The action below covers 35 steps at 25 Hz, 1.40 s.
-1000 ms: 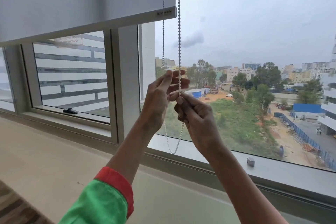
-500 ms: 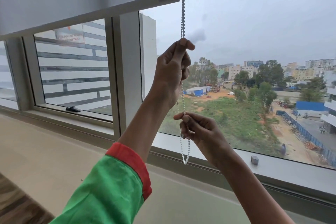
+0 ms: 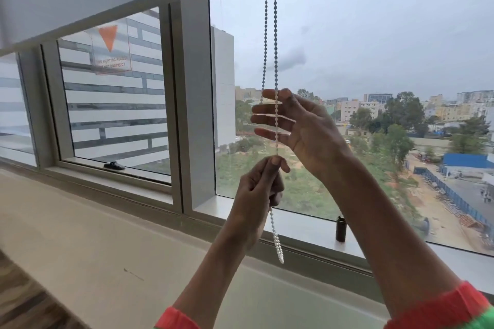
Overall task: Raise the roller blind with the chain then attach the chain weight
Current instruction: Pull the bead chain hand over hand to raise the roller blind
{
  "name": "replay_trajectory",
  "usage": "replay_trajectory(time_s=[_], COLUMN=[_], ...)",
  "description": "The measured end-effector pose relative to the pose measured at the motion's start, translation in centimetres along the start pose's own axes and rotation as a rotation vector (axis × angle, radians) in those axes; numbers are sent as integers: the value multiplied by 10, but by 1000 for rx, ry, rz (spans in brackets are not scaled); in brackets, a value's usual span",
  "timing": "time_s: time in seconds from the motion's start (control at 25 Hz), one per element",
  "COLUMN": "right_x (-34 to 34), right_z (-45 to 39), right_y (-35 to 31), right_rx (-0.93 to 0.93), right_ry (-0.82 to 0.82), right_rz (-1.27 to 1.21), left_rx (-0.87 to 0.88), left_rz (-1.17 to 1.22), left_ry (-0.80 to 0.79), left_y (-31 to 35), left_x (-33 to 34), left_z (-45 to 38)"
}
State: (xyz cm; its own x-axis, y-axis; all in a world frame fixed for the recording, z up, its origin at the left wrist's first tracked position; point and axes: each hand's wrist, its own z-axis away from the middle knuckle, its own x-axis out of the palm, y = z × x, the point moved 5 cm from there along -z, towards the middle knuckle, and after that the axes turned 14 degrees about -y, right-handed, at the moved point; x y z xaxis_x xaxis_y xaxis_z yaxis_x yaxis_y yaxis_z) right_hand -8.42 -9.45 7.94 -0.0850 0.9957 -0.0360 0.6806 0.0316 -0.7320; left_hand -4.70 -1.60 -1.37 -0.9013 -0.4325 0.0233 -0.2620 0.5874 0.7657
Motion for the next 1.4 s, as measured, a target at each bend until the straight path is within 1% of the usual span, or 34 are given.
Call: replay_trajectory(time_s=[0.16, 0.32, 0.44, 0.6, 0.76, 0.88, 1.0, 1.08, 1.16, 1.28, 1.32, 1.4], right_x=[11, 15, 18, 13, 8, 3, 2, 0, -4, -13, -15, -17], right_z=[-10, -2, 14, 36, 60, 72, 72, 72, 76, 77, 73, 60], right_y=[4, 9, 16, 38, 61, 68, 68, 71, 77, 80, 77, 64], right_rx=[-53, -134, -158, -119, -46, -21, 2, 42, 130, 234, 239, 188], right_ry=[11, 11, -8, 44, 60, 83, 49, -1, -32, 35, 69, 115], right_rz=[-7, 34, -21, -80, -22, 10, 6, -20, -21, -46, -62, -91], left_rx=[-33, -134, -165, -93, 15, 77, 120, 138, 137, 128, 120, 92], left_rz=[-97, -67, -60, 13, 99, 54, 83, 150, 190, 224, 230, 233], left_ry=[-9, -85, -65, -28, -20, 16, 65, 49, 25, 20, 22, 12], left_y=[4, 3, 8, 35, 71, 87, 85, 79, 72, 57, 50, 36], left_x=[-10, -13, -19, -19, -4, 5, 10, 12, 11, 7, 7, 10], left_z=[-2, -7, -16, -40, -68, -80, -79, -75, -67, -54, -48, -39])
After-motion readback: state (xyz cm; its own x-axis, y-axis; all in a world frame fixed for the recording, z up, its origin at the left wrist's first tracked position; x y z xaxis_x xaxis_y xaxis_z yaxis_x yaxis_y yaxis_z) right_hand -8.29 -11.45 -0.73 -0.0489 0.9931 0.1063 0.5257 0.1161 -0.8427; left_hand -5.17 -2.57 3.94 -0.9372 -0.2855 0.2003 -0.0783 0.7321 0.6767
